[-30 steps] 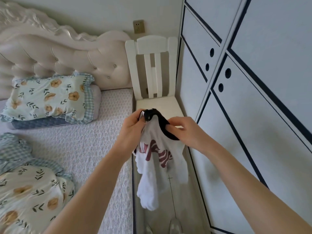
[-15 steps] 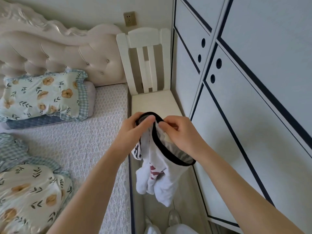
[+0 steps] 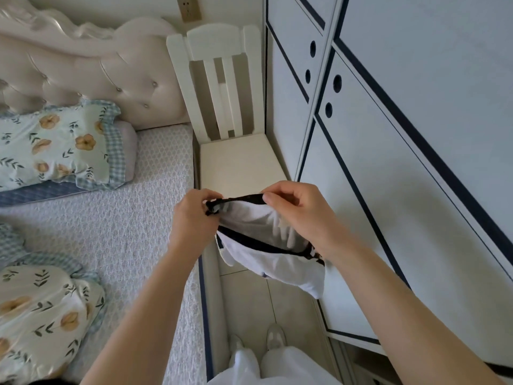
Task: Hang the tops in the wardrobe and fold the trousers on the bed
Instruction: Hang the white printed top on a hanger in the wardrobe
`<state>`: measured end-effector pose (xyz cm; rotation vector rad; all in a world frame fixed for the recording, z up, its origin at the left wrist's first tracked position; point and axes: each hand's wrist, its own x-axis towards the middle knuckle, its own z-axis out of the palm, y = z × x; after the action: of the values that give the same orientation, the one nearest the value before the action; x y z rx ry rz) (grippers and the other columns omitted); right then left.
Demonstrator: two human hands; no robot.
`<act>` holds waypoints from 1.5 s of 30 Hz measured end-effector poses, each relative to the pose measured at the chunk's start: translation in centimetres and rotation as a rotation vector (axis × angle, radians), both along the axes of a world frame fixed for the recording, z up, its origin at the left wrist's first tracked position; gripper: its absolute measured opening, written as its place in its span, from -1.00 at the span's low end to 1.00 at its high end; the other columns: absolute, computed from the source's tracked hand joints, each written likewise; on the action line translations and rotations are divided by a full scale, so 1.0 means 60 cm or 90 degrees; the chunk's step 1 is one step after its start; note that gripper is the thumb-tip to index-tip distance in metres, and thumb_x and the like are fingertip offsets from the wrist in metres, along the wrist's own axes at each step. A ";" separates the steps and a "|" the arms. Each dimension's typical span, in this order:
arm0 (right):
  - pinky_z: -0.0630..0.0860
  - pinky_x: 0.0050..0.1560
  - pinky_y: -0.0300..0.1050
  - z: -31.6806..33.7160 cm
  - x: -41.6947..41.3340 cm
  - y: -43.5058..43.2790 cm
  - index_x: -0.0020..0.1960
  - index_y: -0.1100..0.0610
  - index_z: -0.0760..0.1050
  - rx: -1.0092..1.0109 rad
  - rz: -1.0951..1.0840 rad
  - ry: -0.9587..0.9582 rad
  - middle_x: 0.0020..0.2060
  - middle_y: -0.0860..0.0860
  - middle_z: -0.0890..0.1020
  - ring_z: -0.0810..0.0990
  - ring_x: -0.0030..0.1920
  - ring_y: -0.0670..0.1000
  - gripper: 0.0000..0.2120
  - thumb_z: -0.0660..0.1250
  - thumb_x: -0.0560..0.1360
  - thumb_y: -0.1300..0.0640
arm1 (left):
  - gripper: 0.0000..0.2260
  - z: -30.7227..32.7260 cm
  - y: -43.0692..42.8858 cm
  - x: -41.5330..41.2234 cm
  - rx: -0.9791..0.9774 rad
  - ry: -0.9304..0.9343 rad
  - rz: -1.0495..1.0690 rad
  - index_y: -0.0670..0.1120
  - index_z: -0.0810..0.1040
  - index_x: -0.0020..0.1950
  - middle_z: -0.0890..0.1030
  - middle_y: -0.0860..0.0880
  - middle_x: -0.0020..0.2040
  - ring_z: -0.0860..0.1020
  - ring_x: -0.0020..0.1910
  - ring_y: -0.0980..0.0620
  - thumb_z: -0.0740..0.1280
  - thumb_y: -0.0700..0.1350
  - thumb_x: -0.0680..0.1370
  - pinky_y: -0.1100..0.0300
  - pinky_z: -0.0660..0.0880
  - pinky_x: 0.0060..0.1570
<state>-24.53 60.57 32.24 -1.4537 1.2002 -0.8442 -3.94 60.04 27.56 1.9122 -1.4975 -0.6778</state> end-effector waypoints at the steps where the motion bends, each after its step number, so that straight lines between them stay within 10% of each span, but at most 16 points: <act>1: 0.48 -0.27 -0.30 0.003 -0.006 0.004 -0.08 -0.08 0.64 0.011 0.018 -0.019 -0.36 0.00 0.65 0.60 -0.35 0.03 -0.84 0.31 0.56 0.10 | -0.61 -0.006 0.002 0.004 0.005 -0.012 0.012 0.03 0.62 0.05 0.56 0.07 0.00 0.51 -0.12 0.17 0.29 -0.42 0.42 0.45 0.31 -0.31; 4: 0.57 0.03 -0.05 0.008 -0.018 0.020 0.10 -0.13 0.62 0.038 0.078 -0.045 -0.09 0.26 0.67 0.62 -0.05 0.35 -0.78 0.30 0.54 0.11 | -0.51 -0.012 0.008 0.018 0.020 -0.028 -0.043 0.04 0.59 0.17 0.51 0.10 0.07 0.51 -0.07 0.21 0.25 -0.45 0.41 0.47 0.35 -0.28; 9: 0.50 0.12 -0.23 0.008 0.003 0.066 0.16 -0.05 0.61 0.026 0.053 -0.030 0.02 -0.13 0.69 0.62 0.09 -0.15 -0.73 0.36 0.49 0.12 | -0.66 -0.003 0.037 -0.019 0.109 0.146 -0.260 0.16 0.54 0.12 0.63 0.19 -0.04 0.57 -0.04 0.27 0.43 -0.11 0.39 0.36 0.46 -0.09; 16: 0.51 0.18 -0.27 -0.005 0.024 0.152 0.18 -0.20 0.54 0.048 0.058 -0.024 0.06 -0.21 0.66 0.61 0.12 -0.19 -0.64 0.39 0.47 0.16 | -0.81 -0.017 0.070 0.018 0.065 0.141 -0.171 0.04 0.61 -0.23 0.59 0.08 -0.34 0.55 -0.27 -0.05 0.28 -0.07 0.55 0.08 0.46 -0.24; 24: 0.36 -0.31 -0.56 -0.100 0.035 0.242 0.01 -0.07 0.58 0.051 -0.303 0.311 -0.26 -0.23 0.55 0.54 -0.31 -0.29 -0.85 0.45 0.46 0.09 | -0.78 0.063 0.129 0.016 0.171 0.351 -0.232 0.07 0.74 -0.17 0.72 -0.04 -0.19 0.68 -0.14 0.02 0.38 -0.21 0.53 0.15 0.60 -0.12; 29: 0.53 -0.13 -0.09 -0.150 0.003 0.312 0.05 0.01 0.56 0.082 -0.391 0.494 -0.13 -0.09 0.55 0.55 -0.13 0.00 -0.87 0.37 0.53 0.02 | -0.83 0.086 0.164 -0.006 0.215 0.470 -0.235 -0.07 0.74 -0.13 0.73 -0.11 -0.13 0.70 -0.14 -0.01 0.36 -0.21 0.55 0.22 0.62 -0.20; 36: 0.45 -0.18 -0.28 -0.189 -0.068 0.422 0.02 -0.01 0.55 0.234 -0.463 0.335 -0.07 -0.10 0.63 0.58 -0.10 -0.08 -0.86 0.40 0.47 0.04 | -0.69 0.060 0.201 -0.033 0.174 0.465 -0.149 0.00 0.73 -0.28 0.67 -0.02 -0.34 0.62 -0.38 0.08 0.31 -0.26 0.56 0.28 0.55 -0.38; 41: 0.64 -0.08 0.12 -0.167 -0.104 0.496 -0.06 0.08 0.45 0.286 -0.607 0.133 -0.11 0.09 0.65 0.69 -0.16 0.11 -0.83 0.43 0.45 0.11 | -0.72 0.038 0.251 -0.051 0.201 0.498 -0.114 0.00 0.74 -0.24 0.69 -0.03 -0.30 0.66 -0.31 0.07 0.31 -0.23 0.55 0.23 0.57 -0.36; 45: 0.66 -0.15 0.00 -0.119 -0.126 0.568 -0.08 0.06 0.58 0.225 -0.607 -0.098 -0.13 0.04 0.70 0.71 -0.16 0.02 -0.78 0.31 0.51 0.36 | -0.81 0.012 0.304 -0.082 0.211 0.431 -0.126 -0.04 0.72 -0.22 0.65 -0.16 -0.21 0.59 -0.21 -0.09 0.35 -0.20 0.51 0.01 0.58 -0.16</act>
<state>-32.08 94.65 25.11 -0.4654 1.8298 -1.2481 -8.85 78.25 28.27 1.5150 -1.1798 -1.5609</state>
